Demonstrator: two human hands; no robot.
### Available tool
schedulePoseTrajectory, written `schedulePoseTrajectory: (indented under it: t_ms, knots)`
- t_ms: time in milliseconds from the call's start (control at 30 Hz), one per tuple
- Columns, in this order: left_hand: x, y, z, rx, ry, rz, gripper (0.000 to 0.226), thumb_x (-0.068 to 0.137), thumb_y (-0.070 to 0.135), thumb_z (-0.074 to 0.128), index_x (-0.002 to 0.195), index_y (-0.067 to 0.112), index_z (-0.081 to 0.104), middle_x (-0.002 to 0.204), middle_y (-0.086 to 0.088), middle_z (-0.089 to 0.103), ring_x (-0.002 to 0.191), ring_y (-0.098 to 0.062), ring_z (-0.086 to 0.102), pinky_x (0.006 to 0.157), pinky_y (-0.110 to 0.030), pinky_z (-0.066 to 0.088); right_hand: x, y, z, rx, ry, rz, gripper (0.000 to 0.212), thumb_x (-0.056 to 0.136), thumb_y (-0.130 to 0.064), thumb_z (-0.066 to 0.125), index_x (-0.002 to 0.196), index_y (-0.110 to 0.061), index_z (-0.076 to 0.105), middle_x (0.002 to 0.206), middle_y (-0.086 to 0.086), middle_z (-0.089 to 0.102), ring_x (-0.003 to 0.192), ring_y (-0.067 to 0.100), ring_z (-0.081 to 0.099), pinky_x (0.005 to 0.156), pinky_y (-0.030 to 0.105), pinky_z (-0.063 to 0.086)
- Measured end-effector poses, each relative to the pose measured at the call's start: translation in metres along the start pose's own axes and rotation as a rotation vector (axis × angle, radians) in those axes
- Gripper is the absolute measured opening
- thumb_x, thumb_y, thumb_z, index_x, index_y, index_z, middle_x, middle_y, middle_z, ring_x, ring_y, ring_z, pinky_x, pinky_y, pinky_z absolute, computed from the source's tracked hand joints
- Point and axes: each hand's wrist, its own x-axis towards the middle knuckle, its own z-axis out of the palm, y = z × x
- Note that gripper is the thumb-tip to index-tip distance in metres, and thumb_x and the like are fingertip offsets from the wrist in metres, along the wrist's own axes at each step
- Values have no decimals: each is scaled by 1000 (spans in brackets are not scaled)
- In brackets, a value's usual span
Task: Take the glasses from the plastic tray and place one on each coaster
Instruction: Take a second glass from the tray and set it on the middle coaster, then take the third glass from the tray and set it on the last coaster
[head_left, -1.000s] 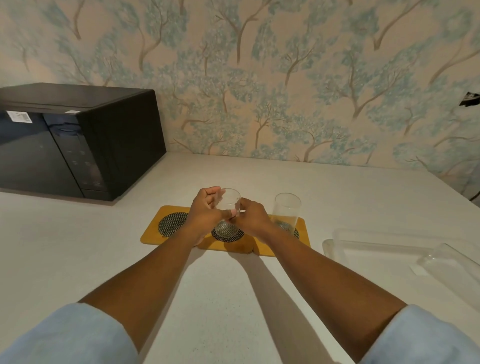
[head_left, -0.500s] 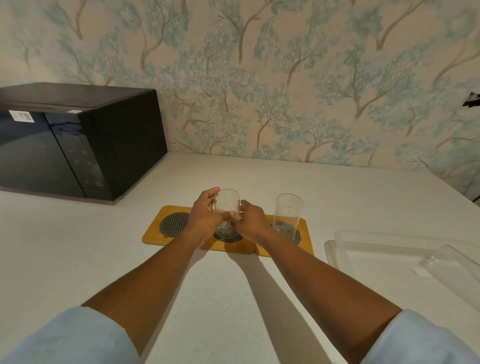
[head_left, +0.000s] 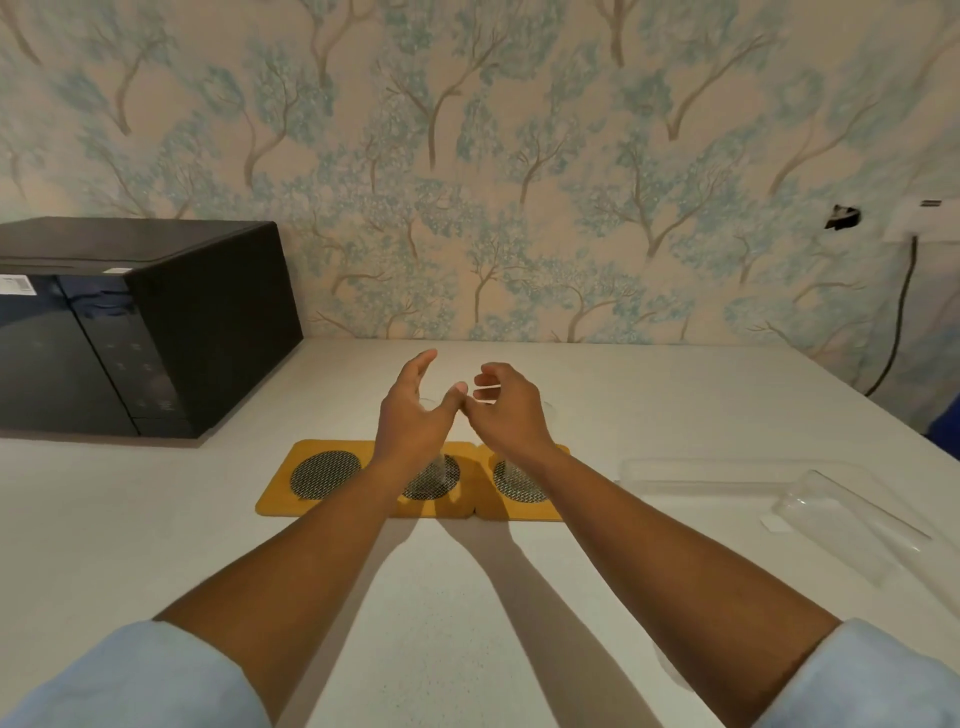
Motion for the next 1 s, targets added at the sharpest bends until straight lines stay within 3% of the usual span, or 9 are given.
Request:
schedulePoseTrajectory:
  t_ms: [167, 767, 833, 933, 1000]
  knots:
    - [-8, 24, 26, -10, -47, 44, 54, 93, 43, 61, 144, 32, 45, 152, 6, 45, 141, -13, 39, 104, -24, 32, -6, -1, -42, 39, 116, -22, 45, 85, -23, 71, 125, -11, 54, 115, 2, 63, 92, 11, 61, 68, 13, 44]
    - [-44, 80, 157, -131, -219, 29, 40, 96, 26, 60, 136, 25, 53, 140, 5, 56, 129, -11, 50, 105, -27, 41, -38, 66, -175, -131, 366, 122, 47, 83, -26, 71, 124, -11, 54, 116, 3, 62, 96, 15, 60, 78, 25, 48]
    - [-50, 84, 173, -152, -250, 14, 37, 96, 24, 61, 132, 25, 55, 131, 8, 60, 120, -9, 55, 98, -24, 44, -42, 75, -187, -165, 376, 145, 46, 84, -26, 70, 124, -11, 54, 117, 3, 61, 98, 16, 60, 81, 28, 50]
    - [-58, 87, 195, -180, -299, -43, 30, 94, 25, 62, 124, 29, 57, 115, 11, 64, 102, -3, 63, 75, -13, 45, -46, 88, -205, -233, 392, 193, 43, 84, -26, 69, 122, -10, 54, 118, 5, 60, 101, 20, 60, 84, 32, 51]
    - [-63, 88, 210, -152, -346, -71, 31, 93, 27, 62, 123, 28, 58, 113, 11, 65, 92, 3, 62, 70, -15, 45, -49, 98, -217, -281, 394, 238, 44, 84, -26, 69, 122, -9, 54, 121, 6, 58, 106, 23, 59, 88, 35, 51]
